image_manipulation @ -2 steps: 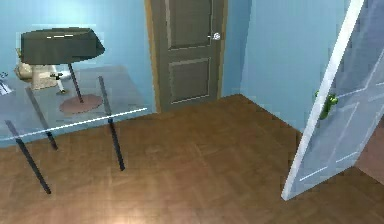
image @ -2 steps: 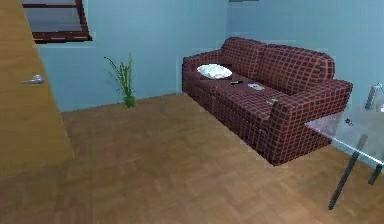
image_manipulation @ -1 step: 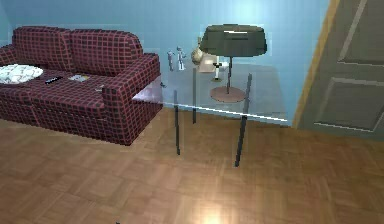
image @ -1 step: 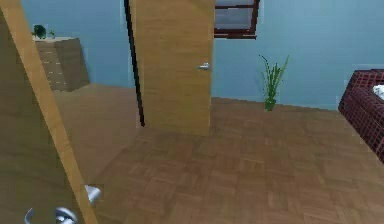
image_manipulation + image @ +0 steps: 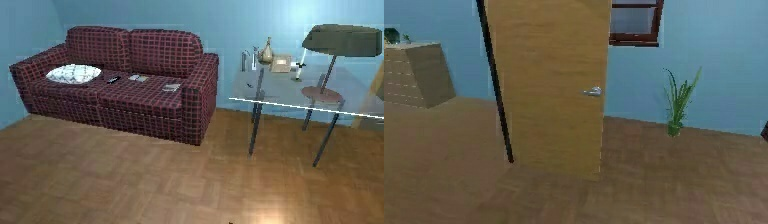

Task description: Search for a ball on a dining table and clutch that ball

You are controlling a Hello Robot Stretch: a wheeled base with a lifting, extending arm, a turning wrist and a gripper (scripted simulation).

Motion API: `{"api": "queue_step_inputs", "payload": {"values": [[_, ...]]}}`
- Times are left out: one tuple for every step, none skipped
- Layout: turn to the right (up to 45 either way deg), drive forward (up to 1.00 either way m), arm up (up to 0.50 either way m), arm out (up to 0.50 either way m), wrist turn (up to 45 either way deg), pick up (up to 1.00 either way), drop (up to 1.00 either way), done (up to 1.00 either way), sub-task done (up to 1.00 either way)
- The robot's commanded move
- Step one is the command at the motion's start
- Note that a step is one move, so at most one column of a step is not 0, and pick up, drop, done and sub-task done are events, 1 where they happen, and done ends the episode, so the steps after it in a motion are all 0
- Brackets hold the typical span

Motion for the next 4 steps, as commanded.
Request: {"api": "queue_step_inputs", "payload": {"values": [[-45.0, 0.0, 0.0, 0.0, 0.0, 0.0, 0.0, 0.0, 0.0], [-27.0, 0.0, 0.0, 0.0, 0.0, 0.0, 0.0, 0.0, 0.0], [0.0, 1.0, 0.0, 0.0, 0.0, 0.0, 0.0, 0.0, 0.0], [-3.0, 0.0, 0.0, 0.0, 0.0, 0.0, 0.0, 0.0, 0.0]]}}
